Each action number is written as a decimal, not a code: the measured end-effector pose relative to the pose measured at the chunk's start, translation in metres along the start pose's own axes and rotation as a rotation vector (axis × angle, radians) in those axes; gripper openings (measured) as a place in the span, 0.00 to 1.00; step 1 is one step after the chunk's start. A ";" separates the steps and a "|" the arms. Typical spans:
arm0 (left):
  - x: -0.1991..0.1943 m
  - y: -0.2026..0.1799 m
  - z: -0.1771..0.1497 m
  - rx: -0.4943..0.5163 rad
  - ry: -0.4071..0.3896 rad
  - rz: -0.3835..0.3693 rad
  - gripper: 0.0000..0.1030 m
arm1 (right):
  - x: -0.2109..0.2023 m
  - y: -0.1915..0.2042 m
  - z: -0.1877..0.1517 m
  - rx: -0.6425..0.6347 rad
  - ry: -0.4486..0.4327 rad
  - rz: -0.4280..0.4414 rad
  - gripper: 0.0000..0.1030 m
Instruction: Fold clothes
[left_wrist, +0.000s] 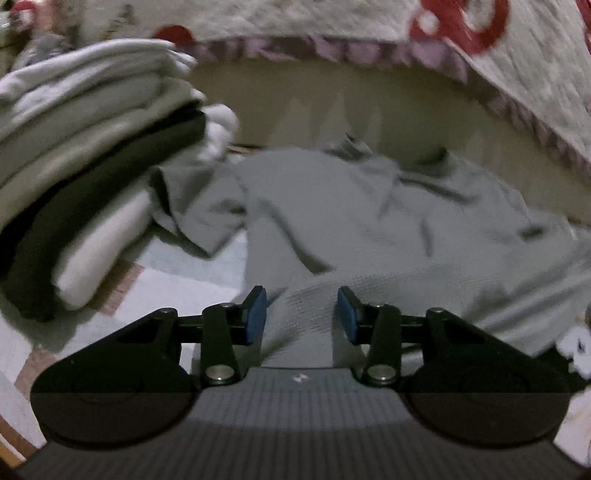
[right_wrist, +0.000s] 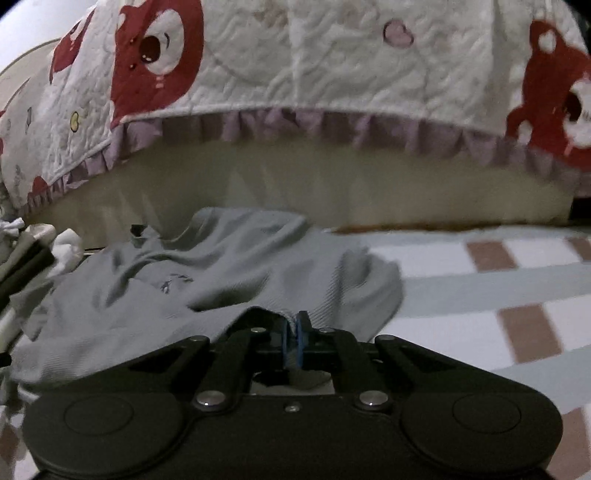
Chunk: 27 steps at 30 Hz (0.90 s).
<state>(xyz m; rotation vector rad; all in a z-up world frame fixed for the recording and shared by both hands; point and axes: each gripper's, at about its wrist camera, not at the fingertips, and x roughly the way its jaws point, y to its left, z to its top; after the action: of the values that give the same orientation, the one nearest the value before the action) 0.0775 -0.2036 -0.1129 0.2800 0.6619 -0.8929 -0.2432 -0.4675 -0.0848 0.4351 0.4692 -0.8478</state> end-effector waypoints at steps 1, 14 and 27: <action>0.003 -0.004 -0.003 0.026 0.030 -0.003 0.48 | -0.005 0.002 0.000 -0.034 -0.013 -0.018 0.05; -0.028 -0.040 -0.030 0.165 0.216 -0.084 0.65 | -0.044 -0.014 -0.002 -0.020 -0.013 -0.025 0.05; -0.012 -0.005 -0.029 0.059 0.159 0.078 0.00 | -0.057 -0.021 -0.006 0.009 0.000 0.012 0.05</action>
<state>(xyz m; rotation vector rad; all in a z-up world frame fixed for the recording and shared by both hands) 0.0563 -0.1848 -0.1271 0.4303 0.7670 -0.8224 -0.2937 -0.4425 -0.0616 0.4455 0.4626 -0.8387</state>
